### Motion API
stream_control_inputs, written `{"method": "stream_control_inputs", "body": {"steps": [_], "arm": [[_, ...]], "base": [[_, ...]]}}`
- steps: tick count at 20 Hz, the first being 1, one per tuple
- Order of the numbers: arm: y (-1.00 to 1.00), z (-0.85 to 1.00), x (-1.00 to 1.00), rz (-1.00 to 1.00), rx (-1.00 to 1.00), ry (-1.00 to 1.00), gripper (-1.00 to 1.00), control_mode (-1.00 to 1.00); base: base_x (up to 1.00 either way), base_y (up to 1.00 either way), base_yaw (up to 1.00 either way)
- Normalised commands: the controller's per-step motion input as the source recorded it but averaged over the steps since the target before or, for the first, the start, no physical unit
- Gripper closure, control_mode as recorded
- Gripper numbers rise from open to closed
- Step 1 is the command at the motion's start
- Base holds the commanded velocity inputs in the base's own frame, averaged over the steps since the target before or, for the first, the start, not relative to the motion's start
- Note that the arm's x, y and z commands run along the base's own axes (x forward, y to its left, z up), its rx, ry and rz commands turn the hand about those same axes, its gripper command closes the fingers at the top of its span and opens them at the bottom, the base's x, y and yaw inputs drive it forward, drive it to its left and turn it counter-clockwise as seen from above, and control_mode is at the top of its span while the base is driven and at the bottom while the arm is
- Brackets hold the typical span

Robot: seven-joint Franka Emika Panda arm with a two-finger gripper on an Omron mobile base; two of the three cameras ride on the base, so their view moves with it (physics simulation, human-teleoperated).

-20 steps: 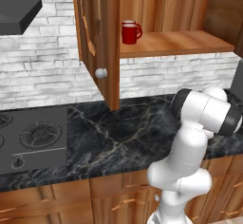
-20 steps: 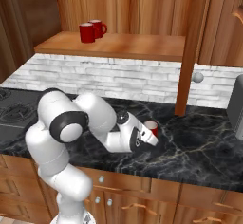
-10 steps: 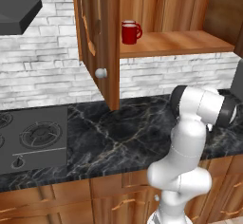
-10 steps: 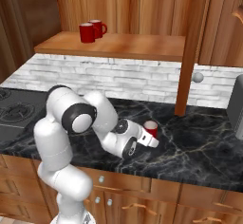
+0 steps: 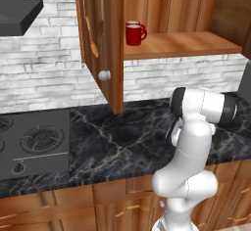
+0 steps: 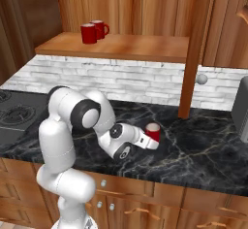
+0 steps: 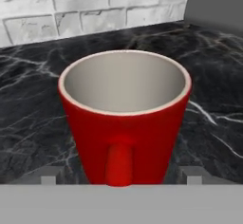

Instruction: Pick the mug on the counter and place it in the cabinet with the handle facing the right, like the mugs already inside.

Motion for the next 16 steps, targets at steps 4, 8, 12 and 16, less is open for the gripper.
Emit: {"method": "stream_control_inputs", "body": {"steps": [4, 8, 12, 16], "arm": [[0.0, 0.0, 0.03, 0.0, 0.0, 0.0, 1.0, -1.0], [-0.01, 0.0, 0.0, 0.0, 0.0, 0.0, 1.0, -1.0], [0.0, 0.17, -0.21, 0.0, 0.0, -0.04, 1.0, -1.0], [0.02, 0.53, -0.39, 0.02, -0.02, -0.19, 1.0, -1.0]], "base": [[0.0, 0.0, 0.0], [0.0, 0.0, 0.0], [0.0, 0.0, 0.0], [0.0, 0.0, 0.0]]}}
